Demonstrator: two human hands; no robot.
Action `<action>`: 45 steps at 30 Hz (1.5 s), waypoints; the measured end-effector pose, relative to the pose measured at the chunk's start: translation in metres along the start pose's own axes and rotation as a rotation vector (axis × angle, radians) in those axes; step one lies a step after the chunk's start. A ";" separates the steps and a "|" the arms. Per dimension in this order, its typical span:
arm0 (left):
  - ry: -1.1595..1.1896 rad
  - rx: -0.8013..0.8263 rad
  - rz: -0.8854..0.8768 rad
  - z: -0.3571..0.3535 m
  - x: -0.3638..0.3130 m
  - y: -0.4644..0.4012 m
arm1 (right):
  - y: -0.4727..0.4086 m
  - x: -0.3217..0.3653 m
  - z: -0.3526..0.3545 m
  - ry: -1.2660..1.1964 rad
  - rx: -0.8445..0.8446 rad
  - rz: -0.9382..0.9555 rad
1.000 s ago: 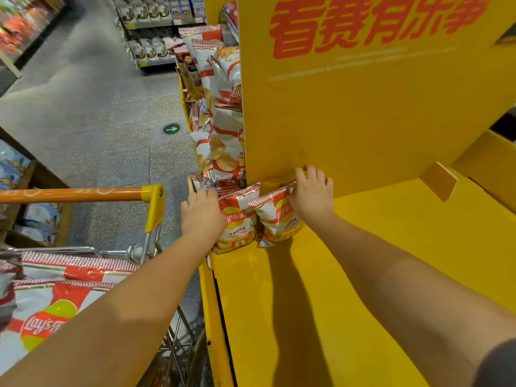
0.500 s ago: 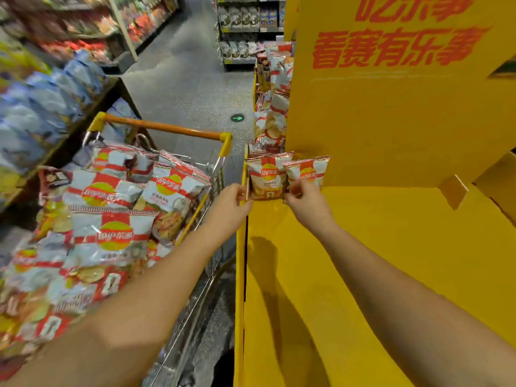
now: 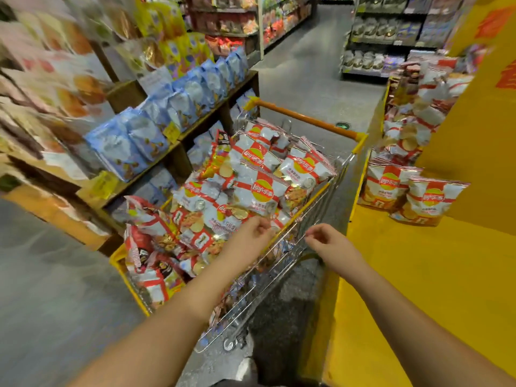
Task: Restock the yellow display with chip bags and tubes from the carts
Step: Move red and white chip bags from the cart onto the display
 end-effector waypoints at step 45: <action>-1.139 0.183 -0.298 0.237 0.040 -0.119 | -0.095 0.154 -0.026 0.538 0.224 0.315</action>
Point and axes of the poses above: each hand's wrist, its own y-axis away from the middle knuckle, its own z-axis out of the back of the hand, x = y × z, the point moved 6 cm from there along -y, towards the middle knuckle, and after that the axes turned 8 degrees about -x, right-handed, at the moved point
